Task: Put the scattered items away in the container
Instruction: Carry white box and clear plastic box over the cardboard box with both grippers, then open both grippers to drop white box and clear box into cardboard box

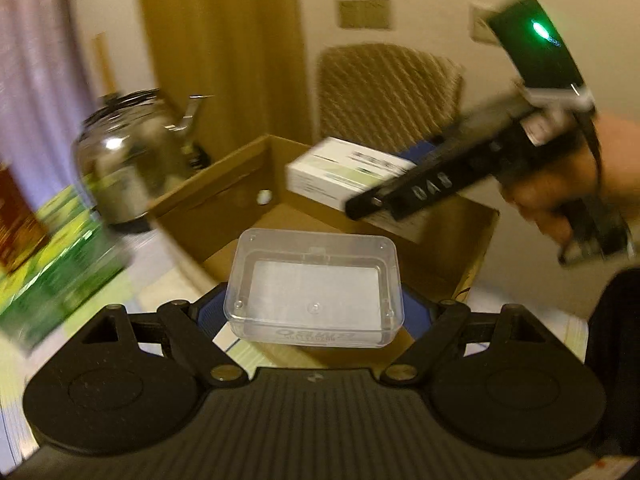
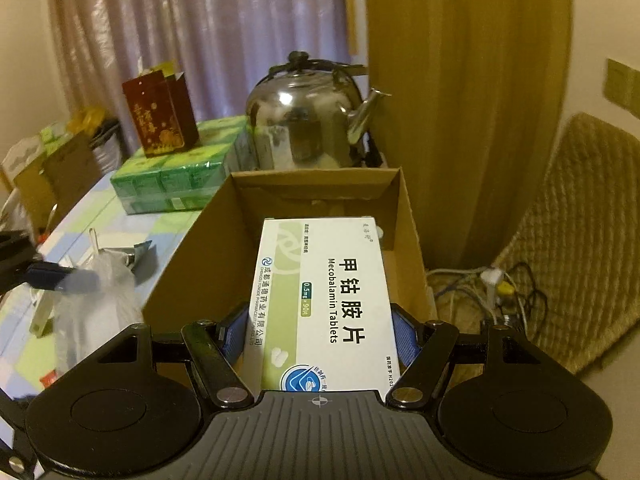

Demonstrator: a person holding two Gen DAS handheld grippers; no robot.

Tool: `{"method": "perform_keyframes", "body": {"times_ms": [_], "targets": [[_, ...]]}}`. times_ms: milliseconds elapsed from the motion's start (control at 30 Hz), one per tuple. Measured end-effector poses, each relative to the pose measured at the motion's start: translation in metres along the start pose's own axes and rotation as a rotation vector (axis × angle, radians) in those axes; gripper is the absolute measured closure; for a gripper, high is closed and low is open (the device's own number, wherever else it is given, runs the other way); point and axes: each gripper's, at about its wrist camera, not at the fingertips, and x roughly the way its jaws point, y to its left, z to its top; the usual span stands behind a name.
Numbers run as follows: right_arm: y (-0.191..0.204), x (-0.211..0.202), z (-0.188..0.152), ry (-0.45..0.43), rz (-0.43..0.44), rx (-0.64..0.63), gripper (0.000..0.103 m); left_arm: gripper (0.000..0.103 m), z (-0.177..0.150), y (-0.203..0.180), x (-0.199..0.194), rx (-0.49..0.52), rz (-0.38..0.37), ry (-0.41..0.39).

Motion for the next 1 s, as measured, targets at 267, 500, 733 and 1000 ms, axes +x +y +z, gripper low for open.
{"method": "perform_keyframes", "body": {"times_ms": [267, 500, 733, 1000], "targets": [[-0.014, 0.038, 0.013, 0.078, 0.060, -0.225, 0.035, 0.020, 0.018, 0.002, 0.044, 0.207, -0.147, 0.097], [0.000, 0.070, 0.009, 0.178, 0.065, -0.484, 0.035, 0.020, 0.020, 0.005, 0.072, 0.347, -0.215, 0.185], [0.016, 0.094, -0.009, 0.290, 0.055, -0.695, 0.035, 0.020, 0.016, 0.003, 0.093, 0.427, -0.259, 0.264], [0.023, 0.113, -0.031, 0.422, 0.099, -0.796, 0.035, 0.020, 0.025, 0.005, 0.107, 0.428, -0.293, 0.326]]}}
